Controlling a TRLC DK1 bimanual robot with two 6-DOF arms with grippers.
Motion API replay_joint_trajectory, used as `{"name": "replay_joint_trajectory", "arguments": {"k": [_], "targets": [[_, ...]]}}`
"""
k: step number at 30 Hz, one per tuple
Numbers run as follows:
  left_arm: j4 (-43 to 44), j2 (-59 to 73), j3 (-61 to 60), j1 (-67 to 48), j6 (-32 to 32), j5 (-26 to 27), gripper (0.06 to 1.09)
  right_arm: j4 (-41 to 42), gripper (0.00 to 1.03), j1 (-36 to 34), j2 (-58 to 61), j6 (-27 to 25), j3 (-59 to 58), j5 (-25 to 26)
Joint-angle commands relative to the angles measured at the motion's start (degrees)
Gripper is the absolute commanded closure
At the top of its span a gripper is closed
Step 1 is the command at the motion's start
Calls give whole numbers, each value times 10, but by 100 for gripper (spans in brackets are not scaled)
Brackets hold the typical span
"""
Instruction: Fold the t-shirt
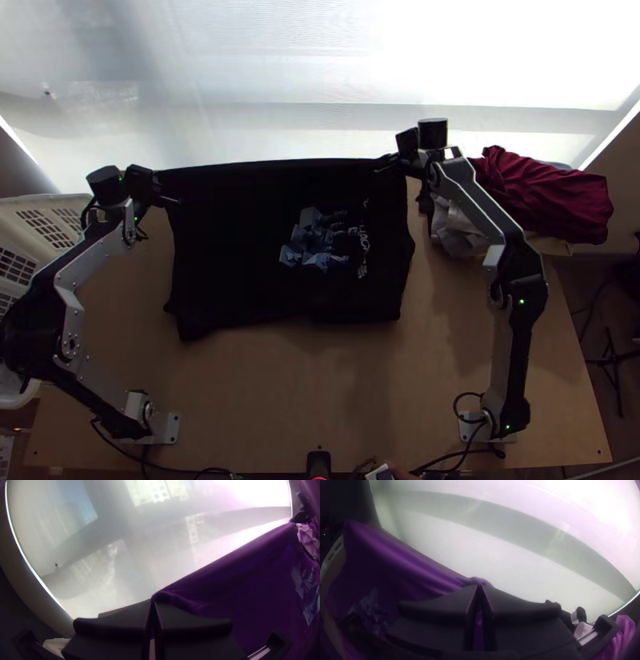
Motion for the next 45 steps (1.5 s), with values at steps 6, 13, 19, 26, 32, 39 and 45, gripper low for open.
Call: {"name": "replay_joint_trajectory", "arguments": {"k": [6,13,19,26,32,39,45], "targets": [[-23,44,-16,-17,24,-18,105,-141,100,16,61,-14,91,25],[-49,-29,-70,-18,29,-13,105,-143,100,26,-7,1,-22,22],[-161,-103,-97,-26,42,35,105,-132,100,35,-119,9,-173,12],[-224,-150,-162,-79,75,44,105,-111,100,54,-158,20,-284,-3],[-228,-144,-198,-123,87,43,105,-93,100,86,-138,26,-329,-7],[-219,-138,-253,-103,158,31,105,-93,100,88,-130,27,-356,-6],[-202,-149,-274,-70,199,30,105,-94,100,76,-125,17,-370,-6]]}}
